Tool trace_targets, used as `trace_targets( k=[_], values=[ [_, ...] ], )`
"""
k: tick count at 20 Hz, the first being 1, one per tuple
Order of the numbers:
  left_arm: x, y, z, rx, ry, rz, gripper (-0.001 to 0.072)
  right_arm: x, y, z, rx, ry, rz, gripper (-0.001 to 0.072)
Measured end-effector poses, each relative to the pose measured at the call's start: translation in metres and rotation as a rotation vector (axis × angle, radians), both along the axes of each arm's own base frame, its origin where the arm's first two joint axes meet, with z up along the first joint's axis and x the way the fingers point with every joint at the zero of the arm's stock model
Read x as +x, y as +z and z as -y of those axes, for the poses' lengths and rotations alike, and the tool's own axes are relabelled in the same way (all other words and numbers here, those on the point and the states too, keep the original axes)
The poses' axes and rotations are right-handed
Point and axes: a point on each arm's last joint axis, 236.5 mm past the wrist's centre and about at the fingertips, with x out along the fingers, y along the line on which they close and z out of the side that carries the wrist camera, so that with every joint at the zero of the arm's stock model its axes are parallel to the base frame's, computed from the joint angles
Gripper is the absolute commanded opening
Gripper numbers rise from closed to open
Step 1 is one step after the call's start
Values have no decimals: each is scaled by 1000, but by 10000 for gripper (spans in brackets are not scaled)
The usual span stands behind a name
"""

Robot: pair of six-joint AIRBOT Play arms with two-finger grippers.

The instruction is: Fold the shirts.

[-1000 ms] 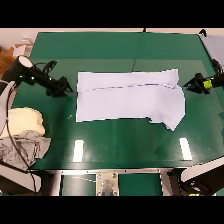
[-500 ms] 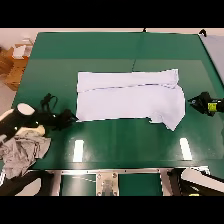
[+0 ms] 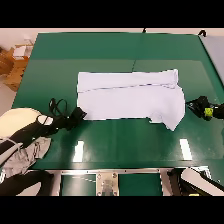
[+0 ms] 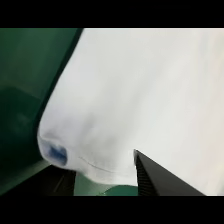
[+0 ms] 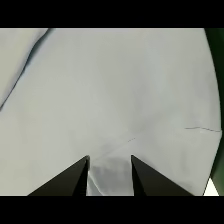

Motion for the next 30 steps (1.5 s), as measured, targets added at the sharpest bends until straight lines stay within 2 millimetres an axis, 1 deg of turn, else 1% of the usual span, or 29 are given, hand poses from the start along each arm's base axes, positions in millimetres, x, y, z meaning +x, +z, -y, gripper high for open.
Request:
trace_targets(
  k=[1, 2, 4, 6, 8, 10, 12, 13, 15, 16, 17, 18, 19, 21, 22, 23, 24, 25, 26, 27, 28, 30],
  values=[
    [2, -3, 1, 1, 6, -6, 53, 1, 0, -1, 5, -3, 3, 514],
    [4, -6, 1, 5, 7, -12, 22, 1, 1, -1, 6, -5, 5, 513],
    [11, -3, 4, 8, -2, 1, 22, 0, 0, 1, 17, -24, -4, 513],
    [16, -1, 1, 6, -15, 4, 22, -9, -4, 6, 30, -43, -42, 493],
    [20, 0, -18, 14, -16, -5, 22, -21, -10, 9, 48, -53, -86, 492],
    [22, -2, -42, 27, -13, -20, 22, -37, -21, 1, 87, -52, -140, 492],
    [24, -3, -63, 45, -9, -20, 22, -57, -42, -16, 140, -44, -211, 492],
    [24, -4, -71, 56, -14, -15, 22, -68, -53, -27, 173, -39, -250, 492],
    [25, -4, -80, 75, -24, -6, 23, -89, -74, -53, 223, -13, -314, 492],
    [25, -5, -83, 83, -30, -2, 23, -95, -82, -64, 235, -1, -332, 492],
    [25, -5, -84, 87, -35, 1, 22, -100, -88, -75, 255, 7, -346, 491],
    [25, -5, -85, 91, -41, 2, 23, -101, -91, -85, 272, 13, -346, 476],
    [24, -5, -86, 94, -46, 4, 23, -102, -94, -93, 280, 19, -349, 416],
    [24, -5, -87, 98, -54, 7, 23, -98, -98, -101, 282, 20, -338, 391],
    [24, -5, -87, 99, -57, 7, 23, -95, -99, -104, 281, 16, -327, 349],
    [24, -5, -87, 100, -61, 9, 23, -92, -100, -106, 277, 11, -317, 333],
    [23, -5, -87, 101, -65, 9, 23, -89, -100, -106, 271, 6, -306, 273],
    [23, -5, -87, 102, -68, 10, 23, -86, -101, -106, 263, 1, -297, 191],
    [23, -5, -87, 102, -72, 10, 23, -83, -102, -105, 255, -2, -287, 70],
    [22, -5, -86, 103, -82, 10, 22, -82, -102, -105, 248, 4, -280, 18],
    [22, -4, -85, 106, -100, 12, 21, -79, -100, -106, 249, 8, -268, 18],
    [18, 1, -82, 121, -164, 6, 21, -77, -88, -112, 266, 44, -243, 17]
  ],
)
